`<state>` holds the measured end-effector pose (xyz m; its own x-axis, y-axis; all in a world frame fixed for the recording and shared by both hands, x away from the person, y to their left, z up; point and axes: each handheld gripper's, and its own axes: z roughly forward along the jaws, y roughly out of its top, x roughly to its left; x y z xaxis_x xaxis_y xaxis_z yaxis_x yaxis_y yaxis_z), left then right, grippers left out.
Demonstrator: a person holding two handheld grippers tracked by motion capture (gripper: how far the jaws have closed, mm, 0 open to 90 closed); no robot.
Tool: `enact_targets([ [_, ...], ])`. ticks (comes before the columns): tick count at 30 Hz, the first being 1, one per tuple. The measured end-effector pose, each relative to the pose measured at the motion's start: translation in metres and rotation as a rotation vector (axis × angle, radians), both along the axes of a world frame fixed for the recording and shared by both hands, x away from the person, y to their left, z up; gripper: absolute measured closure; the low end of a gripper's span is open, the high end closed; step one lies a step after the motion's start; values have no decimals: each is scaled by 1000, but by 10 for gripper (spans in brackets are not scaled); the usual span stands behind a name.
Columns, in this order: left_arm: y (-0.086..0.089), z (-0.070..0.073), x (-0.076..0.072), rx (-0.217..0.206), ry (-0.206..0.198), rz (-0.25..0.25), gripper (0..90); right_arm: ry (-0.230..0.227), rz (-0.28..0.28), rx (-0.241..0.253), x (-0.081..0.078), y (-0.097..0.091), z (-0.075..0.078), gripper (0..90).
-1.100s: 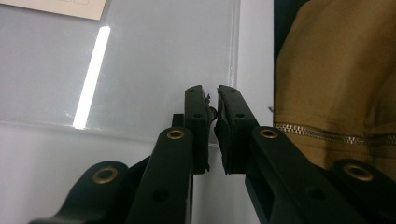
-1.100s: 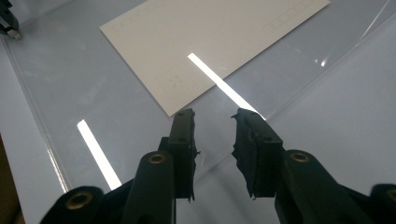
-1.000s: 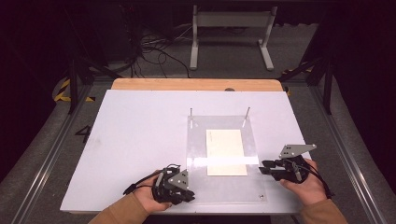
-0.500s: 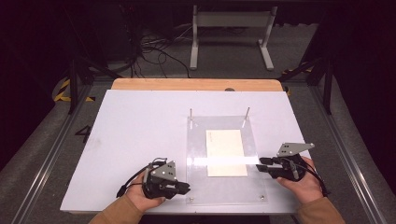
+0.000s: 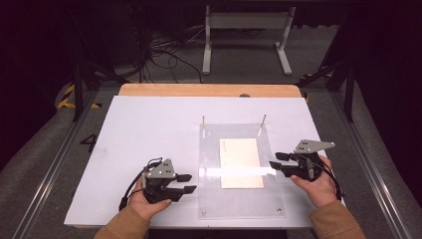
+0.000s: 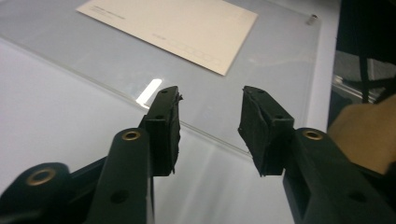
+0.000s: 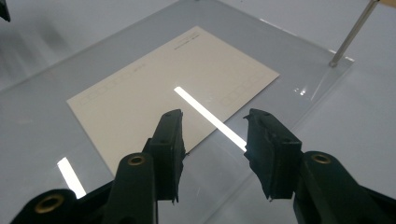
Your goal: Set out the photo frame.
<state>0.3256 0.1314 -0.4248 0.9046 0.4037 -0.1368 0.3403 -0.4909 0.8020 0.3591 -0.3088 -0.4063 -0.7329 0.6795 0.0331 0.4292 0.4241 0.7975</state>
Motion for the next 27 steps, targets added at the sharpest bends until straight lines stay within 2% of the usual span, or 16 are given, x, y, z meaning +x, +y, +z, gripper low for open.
enact_targets([
  [3,6,0,1,-16,-3,44,538,-16,1,14,12,2,1,547],
  [6,11,-1,1,-29,-5,73,514,-58,-5,28,27,4,0,562],
  [8,15,-2,0,-31,-7,88,505,-64,-9,29,36,4,-1,592],
  [9,16,-2,0,-35,-7,94,505,-53,-14,30,40,5,-1,596],
  [12,21,-3,-2,-36,-5,109,503,-53,-47,40,51,4,-1,602],
  [14,23,-3,-3,-31,-10,119,502,-79,-59,68,57,3,-1,602],
  [16,27,-4,-6,-31,-8,131,502,-82,-69,51,64,4,0,604],
  [17,28,-4,-6,-29,-13,135,502,-97,-65,52,69,4,-1,591],
  [19,31,-4,-8,-35,-13,150,502,-138,-69,87,75,4,-2,579],
  [20,32,-4,-8,-36,-15,157,502,-155,-79,103,79,4,-3,570],
  [21,34,-4,-10,-32,-9,161,502,-154,-99,109,84,4,-2,560],
  [24,38,-6,-11,-30,-12,171,502,-163,-156,69,98,3,-2,503],
  [25,39,-6,-12,-32,-4,175,501,-149,-171,73,103,3,-3,506],
  [27,40,-6,-12,-37,-3,182,501,-149,-195,62,113,3,-5,518],
])
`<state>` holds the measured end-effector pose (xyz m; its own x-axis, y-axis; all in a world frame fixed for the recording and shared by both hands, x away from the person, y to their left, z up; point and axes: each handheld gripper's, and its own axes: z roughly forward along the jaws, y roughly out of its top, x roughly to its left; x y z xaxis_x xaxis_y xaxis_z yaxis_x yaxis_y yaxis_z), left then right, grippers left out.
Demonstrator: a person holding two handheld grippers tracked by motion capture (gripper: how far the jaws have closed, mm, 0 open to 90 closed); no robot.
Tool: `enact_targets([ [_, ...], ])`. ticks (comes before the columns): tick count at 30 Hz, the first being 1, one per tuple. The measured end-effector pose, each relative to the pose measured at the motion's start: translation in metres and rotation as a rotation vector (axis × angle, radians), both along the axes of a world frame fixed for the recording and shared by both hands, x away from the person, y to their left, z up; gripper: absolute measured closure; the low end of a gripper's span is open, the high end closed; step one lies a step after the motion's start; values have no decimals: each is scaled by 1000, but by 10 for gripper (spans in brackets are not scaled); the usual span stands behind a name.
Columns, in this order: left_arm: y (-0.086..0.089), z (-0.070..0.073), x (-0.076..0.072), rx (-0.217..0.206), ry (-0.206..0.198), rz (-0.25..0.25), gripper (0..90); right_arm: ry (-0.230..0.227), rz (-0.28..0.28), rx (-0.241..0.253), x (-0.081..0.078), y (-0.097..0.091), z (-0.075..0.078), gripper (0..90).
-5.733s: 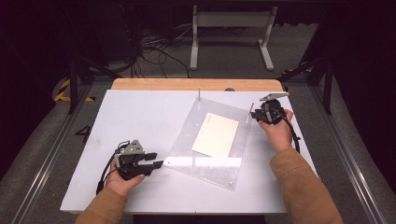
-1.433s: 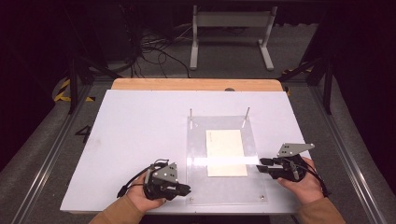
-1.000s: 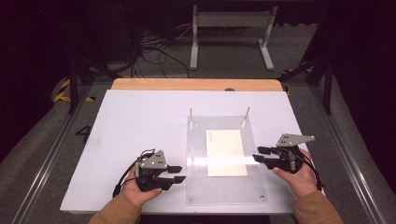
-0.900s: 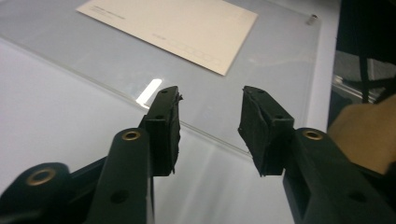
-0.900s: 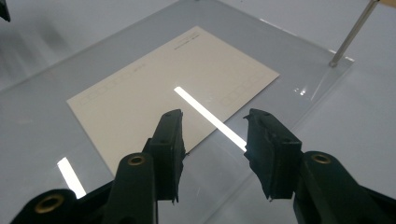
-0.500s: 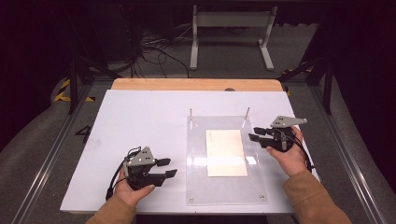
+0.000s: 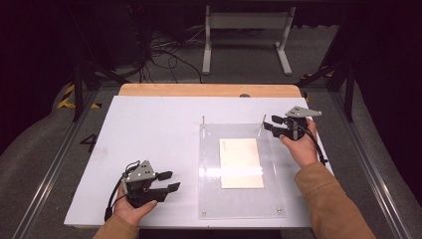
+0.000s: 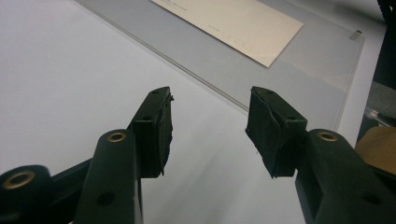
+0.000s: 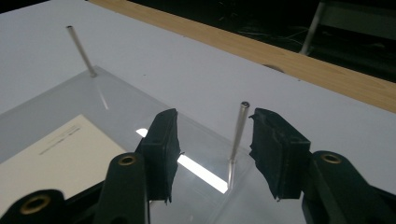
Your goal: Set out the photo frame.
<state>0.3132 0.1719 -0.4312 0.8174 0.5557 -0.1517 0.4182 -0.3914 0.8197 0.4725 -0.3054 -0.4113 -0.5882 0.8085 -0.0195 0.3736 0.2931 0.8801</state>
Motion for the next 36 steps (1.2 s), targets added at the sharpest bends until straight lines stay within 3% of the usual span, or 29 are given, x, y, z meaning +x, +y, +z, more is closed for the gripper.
enact_targets([
  [8,3,-1,-1,1,1,7,501,23,-10,-51,26,11,-11,628],
  [14,3,-1,0,-4,3,7,501,49,-33,-71,33,12,-16,838],
  [16,3,-1,0,0,-2,3,502,68,-33,-45,34,9,-15,848],
  [28,-1,-2,2,-3,8,-3,503,99,-28,-73,22,5,-9,848],
  [36,-1,-2,3,-2,4,-8,501,87,-27,-19,22,1,-15,847],
])
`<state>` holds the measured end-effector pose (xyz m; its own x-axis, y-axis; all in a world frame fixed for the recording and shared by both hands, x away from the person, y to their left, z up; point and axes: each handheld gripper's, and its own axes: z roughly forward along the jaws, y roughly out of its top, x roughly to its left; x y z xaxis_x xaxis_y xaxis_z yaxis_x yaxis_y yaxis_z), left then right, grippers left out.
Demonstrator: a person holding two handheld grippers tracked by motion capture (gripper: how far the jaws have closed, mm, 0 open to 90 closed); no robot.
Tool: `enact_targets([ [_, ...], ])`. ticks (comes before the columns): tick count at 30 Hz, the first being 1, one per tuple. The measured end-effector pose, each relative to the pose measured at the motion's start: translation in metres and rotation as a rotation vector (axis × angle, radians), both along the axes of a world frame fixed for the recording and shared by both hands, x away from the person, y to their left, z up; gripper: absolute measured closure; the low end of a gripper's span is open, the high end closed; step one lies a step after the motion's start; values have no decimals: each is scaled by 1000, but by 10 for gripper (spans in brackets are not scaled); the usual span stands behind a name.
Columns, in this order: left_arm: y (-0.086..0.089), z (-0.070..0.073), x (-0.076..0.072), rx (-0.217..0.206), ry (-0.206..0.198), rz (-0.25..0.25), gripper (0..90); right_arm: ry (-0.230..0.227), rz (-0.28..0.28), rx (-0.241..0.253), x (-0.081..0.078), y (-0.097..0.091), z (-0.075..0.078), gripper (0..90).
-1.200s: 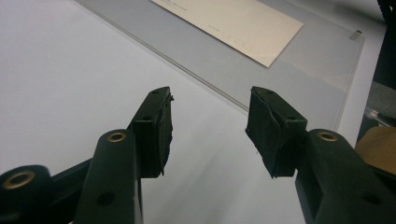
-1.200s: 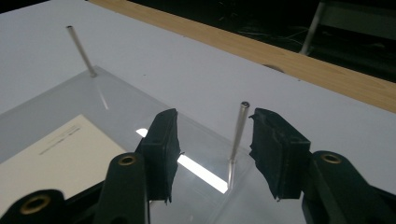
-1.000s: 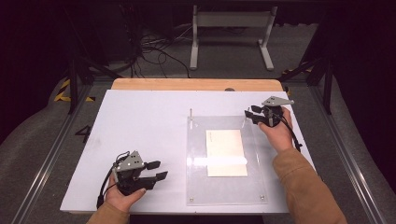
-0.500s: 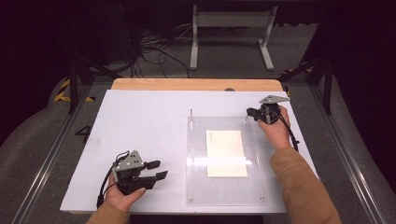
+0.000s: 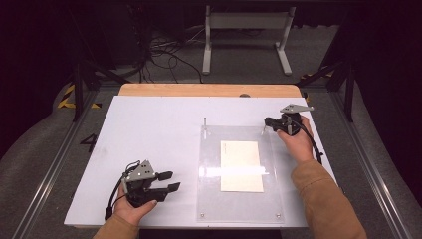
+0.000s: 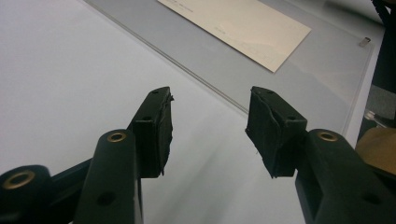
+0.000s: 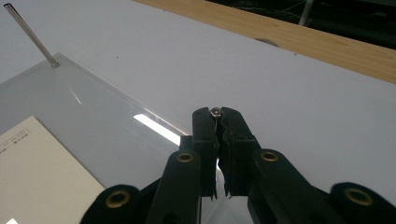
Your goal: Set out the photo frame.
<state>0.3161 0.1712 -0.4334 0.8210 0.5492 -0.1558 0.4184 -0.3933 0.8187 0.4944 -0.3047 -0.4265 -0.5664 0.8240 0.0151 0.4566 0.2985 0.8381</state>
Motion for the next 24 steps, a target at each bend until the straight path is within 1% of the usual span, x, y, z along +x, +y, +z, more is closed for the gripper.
enact_targets([
  [2,0,0,-1,-6,7,-2,501,-8,8,4,0,-1,-1,848],
  [4,0,0,-1,-4,4,-1,500,-14,13,14,0,-2,-3,849],
  [6,-1,0,-2,-8,8,-3,499,-27,17,27,0,-3,-5,850],
  [9,-1,-1,-1,-8,3,-4,498,-35,11,50,0,-5,-8,851],
  [10,-2,-1,-1,-8,10,-3,498,-38,7,54,0,-5,-9,851],
  [11,-3,-1,-1,-9,7,-4,498,-41,2,57,0,-4,-10,852],
  [13,-4,-1,-1,-4,10,-8,498,-39,-13,77,0,-4,-12,852],
  [14,-4,-1,-1,-4,10,-8,498,-39,-13,77,0,-4,-12,852],
  [15,-6,-2,-1,0,9,-6,497,-36,-24,92,1,-4,-13,853],
  [18,-7,-2,0,2,13,-9,498,-32,-32,102,1,-4,-14,854],
  [19,-8,-3,0,3,15,-7,498,-25,-40,129,3,-5,-16,854],
  [20,-9,-4,1,4,17,-6,497,-23,-43,136,3,-5,-17,854],
  [24,-12,-4,2,12,10,-7,480,-16,-53,154,5,-5,-18,853],
])
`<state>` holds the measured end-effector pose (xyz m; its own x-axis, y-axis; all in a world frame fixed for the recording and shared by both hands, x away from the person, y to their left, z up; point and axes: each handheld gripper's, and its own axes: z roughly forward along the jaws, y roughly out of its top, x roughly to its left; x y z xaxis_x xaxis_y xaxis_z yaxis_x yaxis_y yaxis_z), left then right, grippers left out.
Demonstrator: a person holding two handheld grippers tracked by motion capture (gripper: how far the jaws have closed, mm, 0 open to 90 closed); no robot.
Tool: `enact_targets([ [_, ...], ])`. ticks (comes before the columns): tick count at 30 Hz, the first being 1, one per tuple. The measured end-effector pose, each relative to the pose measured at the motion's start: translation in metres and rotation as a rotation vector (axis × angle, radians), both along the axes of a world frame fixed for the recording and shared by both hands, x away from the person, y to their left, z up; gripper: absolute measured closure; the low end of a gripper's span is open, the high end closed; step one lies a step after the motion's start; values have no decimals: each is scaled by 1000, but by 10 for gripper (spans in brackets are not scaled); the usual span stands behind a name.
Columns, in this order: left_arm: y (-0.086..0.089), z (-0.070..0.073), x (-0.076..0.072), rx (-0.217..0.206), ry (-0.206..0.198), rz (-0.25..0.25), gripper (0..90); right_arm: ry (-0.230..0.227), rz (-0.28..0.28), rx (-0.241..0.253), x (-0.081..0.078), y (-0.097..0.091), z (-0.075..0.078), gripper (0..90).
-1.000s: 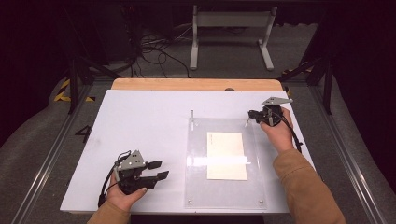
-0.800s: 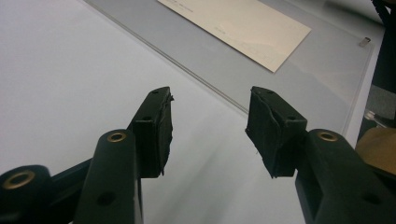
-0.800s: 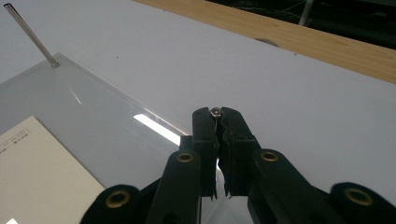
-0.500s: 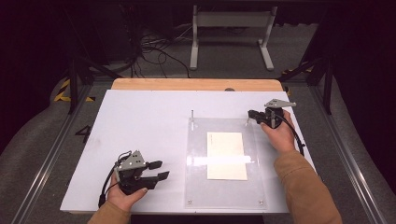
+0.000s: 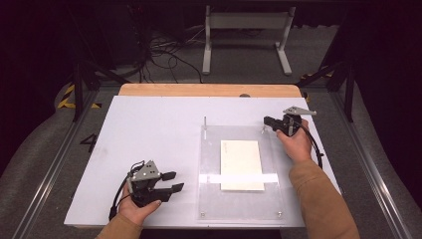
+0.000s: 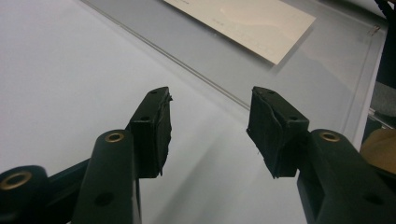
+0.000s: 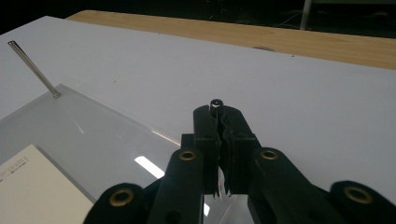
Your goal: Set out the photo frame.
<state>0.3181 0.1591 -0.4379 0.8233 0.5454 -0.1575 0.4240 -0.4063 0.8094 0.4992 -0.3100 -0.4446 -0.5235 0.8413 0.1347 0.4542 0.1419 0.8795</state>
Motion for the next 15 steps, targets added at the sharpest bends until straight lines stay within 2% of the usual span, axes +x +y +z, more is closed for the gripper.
enact_targets([
  [3,-3,0,1,4,-25,-6,458,13,-7,19,3,0,0,853],
  [4,-5,-1,1,-1,-56,-8,421,27,-13,28,5,0,0,854],
  [5,-5,-1,1,-1,-56,-8,406,27,-13,28,5,0,0,854],
  [8,-9,-3,2,19,-105,-23,378,46,-18,34,7,0,1,854],
  [9,-10,-5,4,5,-116,-45,353,58,-20,45,9,-1,1,853],
  [12,-10,-7,6,-13,-138,-57,322,64,-21,46,10,0,2,853],
  [15,-10,-9,7,-12,-161,-64,306,87,-32,58,13,0,2,854],
])
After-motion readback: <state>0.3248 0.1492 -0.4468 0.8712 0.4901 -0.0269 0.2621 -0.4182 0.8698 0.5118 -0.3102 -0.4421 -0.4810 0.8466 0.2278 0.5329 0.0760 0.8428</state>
